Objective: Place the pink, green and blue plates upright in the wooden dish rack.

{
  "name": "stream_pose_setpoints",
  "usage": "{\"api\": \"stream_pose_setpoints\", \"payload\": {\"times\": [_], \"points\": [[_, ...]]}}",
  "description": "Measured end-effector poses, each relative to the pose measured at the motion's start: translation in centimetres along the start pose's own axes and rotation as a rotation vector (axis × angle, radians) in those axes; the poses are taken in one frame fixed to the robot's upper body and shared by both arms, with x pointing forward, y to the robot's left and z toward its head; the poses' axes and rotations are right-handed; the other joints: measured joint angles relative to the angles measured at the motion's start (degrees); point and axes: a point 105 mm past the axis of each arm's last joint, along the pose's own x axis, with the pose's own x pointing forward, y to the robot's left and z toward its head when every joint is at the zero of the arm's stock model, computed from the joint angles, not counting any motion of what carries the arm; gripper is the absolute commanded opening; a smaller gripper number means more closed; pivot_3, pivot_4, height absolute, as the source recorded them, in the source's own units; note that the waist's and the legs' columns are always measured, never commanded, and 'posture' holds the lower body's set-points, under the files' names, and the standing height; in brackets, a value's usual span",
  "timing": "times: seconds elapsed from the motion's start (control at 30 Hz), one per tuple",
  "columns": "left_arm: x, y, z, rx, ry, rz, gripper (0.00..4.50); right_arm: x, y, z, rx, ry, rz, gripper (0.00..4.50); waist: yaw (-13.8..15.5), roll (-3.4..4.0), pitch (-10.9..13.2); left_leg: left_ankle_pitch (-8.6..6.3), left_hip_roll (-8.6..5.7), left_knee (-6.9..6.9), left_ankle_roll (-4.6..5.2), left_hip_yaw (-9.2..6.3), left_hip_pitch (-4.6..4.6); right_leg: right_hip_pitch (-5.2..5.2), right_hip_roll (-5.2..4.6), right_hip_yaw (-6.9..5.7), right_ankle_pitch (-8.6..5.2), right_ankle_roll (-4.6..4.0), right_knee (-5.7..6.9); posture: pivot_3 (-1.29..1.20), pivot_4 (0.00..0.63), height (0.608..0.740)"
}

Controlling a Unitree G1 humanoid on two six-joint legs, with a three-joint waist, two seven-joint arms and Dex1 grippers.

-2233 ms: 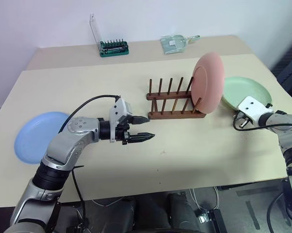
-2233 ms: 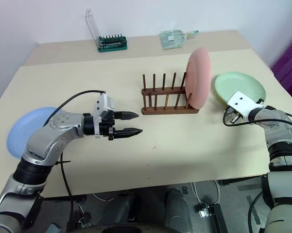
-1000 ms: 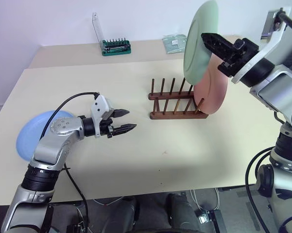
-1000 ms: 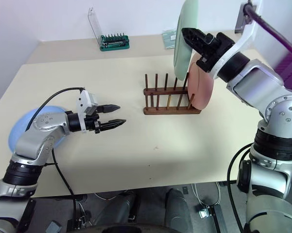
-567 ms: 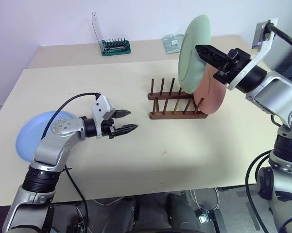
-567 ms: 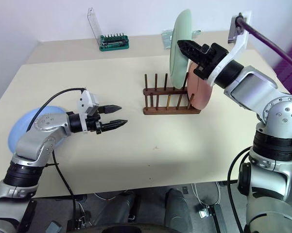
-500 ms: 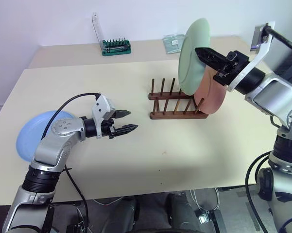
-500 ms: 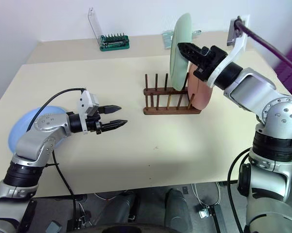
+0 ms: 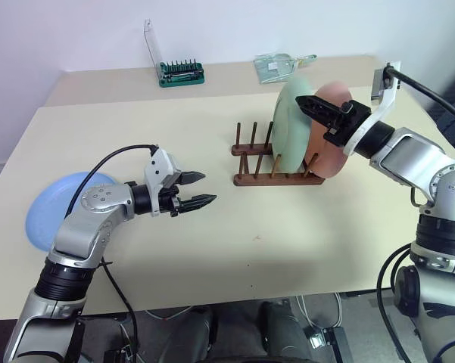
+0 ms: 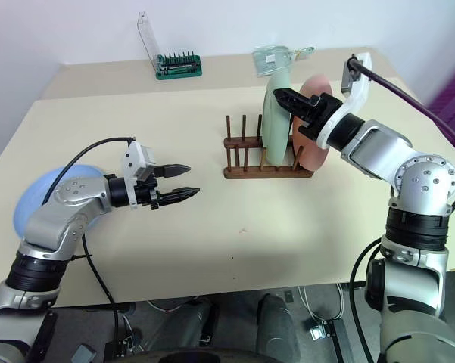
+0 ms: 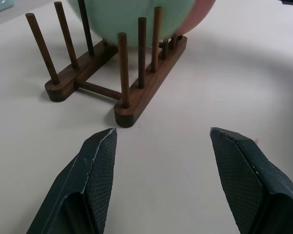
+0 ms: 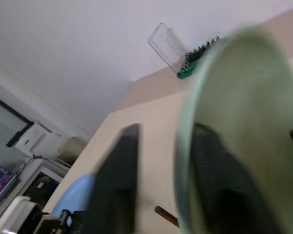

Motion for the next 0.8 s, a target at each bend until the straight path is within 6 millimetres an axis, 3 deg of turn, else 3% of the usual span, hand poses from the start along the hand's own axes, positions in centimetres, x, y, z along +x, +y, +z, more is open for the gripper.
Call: {"api": "stream_pose_setpoints", "payload": {"times": [0.07, 0.27, 0.47, 0.57, 0.6, 0.63, 0.7, 0.8], "points": [[0.0, 0.0, 0.0, 0.0, 0.0, 0.0, 3.12, 0.0, -0.2, 0.1, -0.019, -0.002, -0.014, 3.93, -0.01, 0.0, 0.0, 0.0, 0.0, 0.0, 0.0, 0.0, 0.0, 0.0, 0.0, 0.0, 0.0, 0.0, 0.0, 0.0, 0.15, 0.74], [0.0, -0.1, 0.1, 0.004, -0.002, -0.001, 3.12, 0.2, 0.1, 0.8, -0.182, 0.03, -0.058, 3.93, 0.04, 0.0, 0.0, 0.0, 0.0, -0.01, 0.0, 0.02, -0.03, -0.04, 0.0, 0.0, 0.0, 0.0, 0.0, 0.0, 0.15, 0.74], [0.1, -0.1, 0.1, -0.005, -0.007, 0.002, 3.12, -1.0, 2.4, 1.5, -0.73, 0.109, -0.067, 3.93, 0.02, 0.01, 0.01, 0.0, -0.01, 0.03, 0.0, 0.06, -0.22, -0.24, 0.01, -0.01, 0.01, 0.01, 0.01, 0.0, 0.15, 0.74], [0.1, 0.3, 0.3, -0.038, -0.031, 0.036, 3.89, -1.1, 3.8, 2.0, -0.976, 0.096, -0.006, 3.99, -0.13, 0.01, 0.01, 0.0, 0.01, 0.03, 0.0, 0.1, -0.23, -0.28, 0.01, -0.01, 0.01, 0.03, 0.04, 0.0, 0.15, 0.74], [-0.2, 0.9, 0.6, -0.046, -0.049, 0.078, 4.31, -1.1, 4.5, 1.9, -1.049, 0.095, 0.036, 3.99, -0.2, 0.0, 0.01, 0.0, 0.03, 0.02, 0.0, 0.1, -0.22, -0.28, 0.03, -0.02, 0.01, 0.03, 0.03, 0.0, 0.15, 0.74], [-0.8, 2.1, 1.0, -0.075, -0.082, 0.153, 4.45, -1.1, 5.4, 1.5, -1.121, 0.105, 0.096, 3.99, -0.29, 0.0, 0.01, 0.0, 0.04, 0.02, -0.01, 0.11, -0.21, -0.29, 0.03, -0.02, 0.01, 0.03, 0.05, 0.0, 0.15, 0.74], [-2.7, 4.9, 1.9, -0.124, -0.144, 0.329, 4.45, -0.9, 7.0, -0.3, -1.207, 0.142, 0.227, 3.99, -0.49, -0.02, 0.01, 0.0, 0.13, 0.03, -0.02, 0.11, -0.21, -0.29, 0.1, -0.02, 0.01, 0.02, 0.05, 0.0, 0.15, 0.74], [-8.0, 9.2, 3.6, -0.132, -0.219, 0.696, 4.45, 0.1, 8.2, -3.3, -1.219, 0.194, 0.385, 3.99, -1.23, -0.07, 0.01, 0.0, 0.15, 0.02, -0.03, 0.11, -0.21, -0.3, 0.1, -0.02, 0.02, 0.02, 0.04, 0.0, 0.15, 0.74]]}}
